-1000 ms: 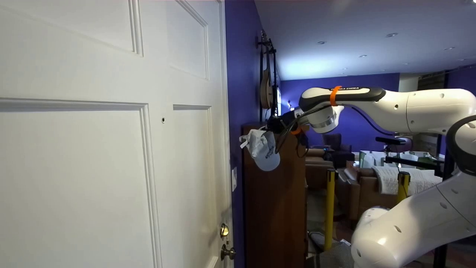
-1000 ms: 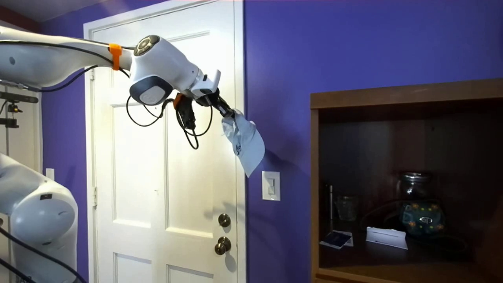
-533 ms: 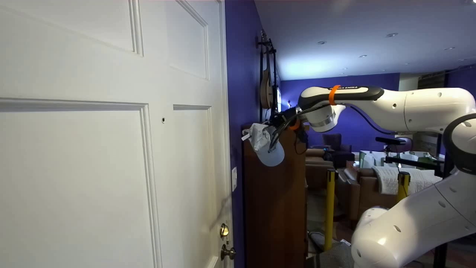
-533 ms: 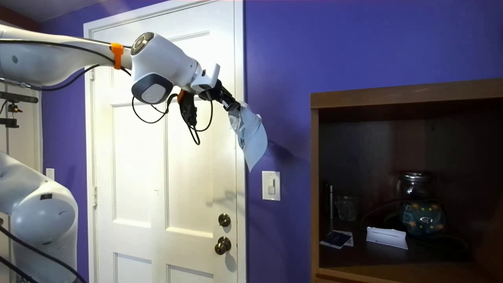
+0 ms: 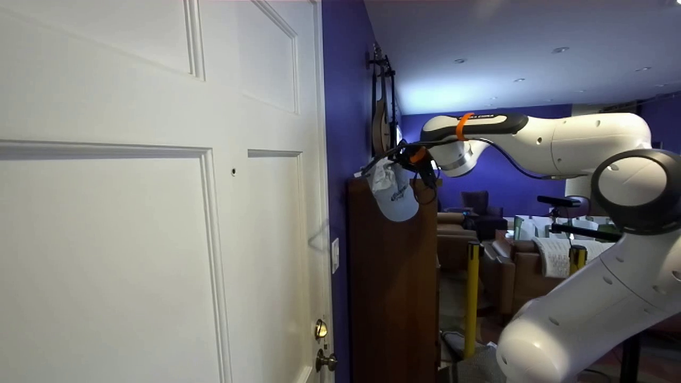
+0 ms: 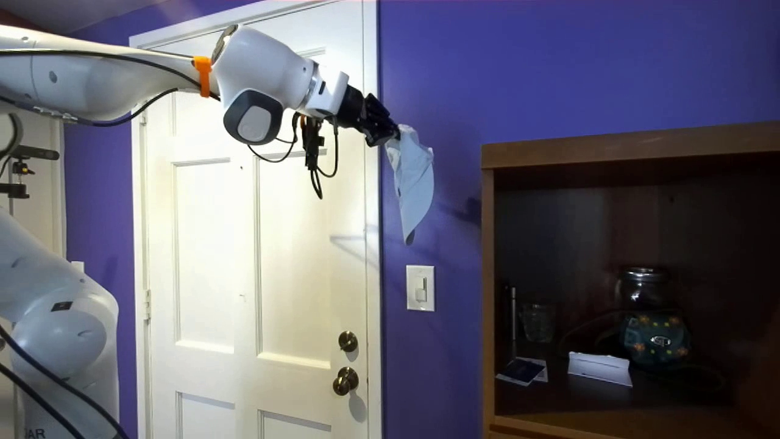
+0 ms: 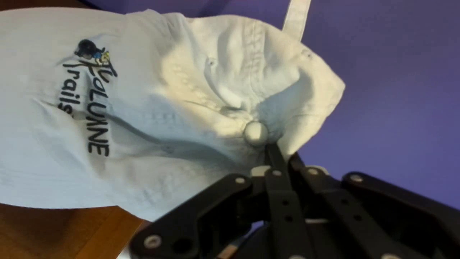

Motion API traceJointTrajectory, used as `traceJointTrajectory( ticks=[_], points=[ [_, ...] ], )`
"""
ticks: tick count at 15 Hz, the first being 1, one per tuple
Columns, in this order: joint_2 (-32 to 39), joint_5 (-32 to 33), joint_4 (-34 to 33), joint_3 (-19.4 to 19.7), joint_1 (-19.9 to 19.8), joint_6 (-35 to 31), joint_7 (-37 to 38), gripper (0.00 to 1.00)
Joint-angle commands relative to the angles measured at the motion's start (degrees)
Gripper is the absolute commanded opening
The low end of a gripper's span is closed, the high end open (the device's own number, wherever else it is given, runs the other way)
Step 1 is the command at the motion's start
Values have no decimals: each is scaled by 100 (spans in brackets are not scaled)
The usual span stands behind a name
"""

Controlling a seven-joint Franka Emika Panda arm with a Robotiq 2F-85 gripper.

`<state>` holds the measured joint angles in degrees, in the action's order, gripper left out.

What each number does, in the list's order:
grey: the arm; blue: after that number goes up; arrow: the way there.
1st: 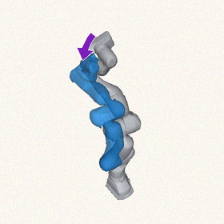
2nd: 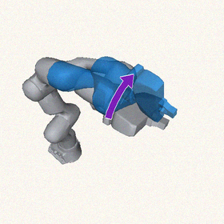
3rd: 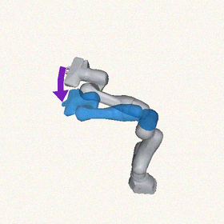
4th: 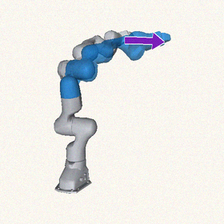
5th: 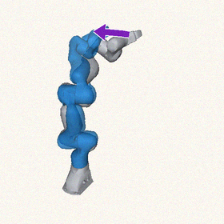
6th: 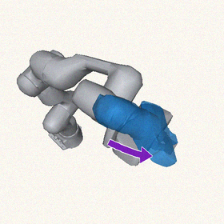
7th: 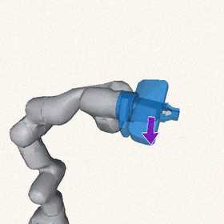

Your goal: Remove the white cap from the door and put it on top of the cabinet on the right

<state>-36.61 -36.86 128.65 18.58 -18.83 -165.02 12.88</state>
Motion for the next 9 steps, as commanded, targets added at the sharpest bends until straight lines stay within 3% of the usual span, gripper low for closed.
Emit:
traceJointTrajectory(
  ticks=[1,5,9],
  points=[
    [546,189,-663,-209,-592,-66,1198,1],
    [775,215,-1179,-105,-829,81,1713,1],
    [1029,54,-1747,299,-520,36,1473,1]
  ],
)
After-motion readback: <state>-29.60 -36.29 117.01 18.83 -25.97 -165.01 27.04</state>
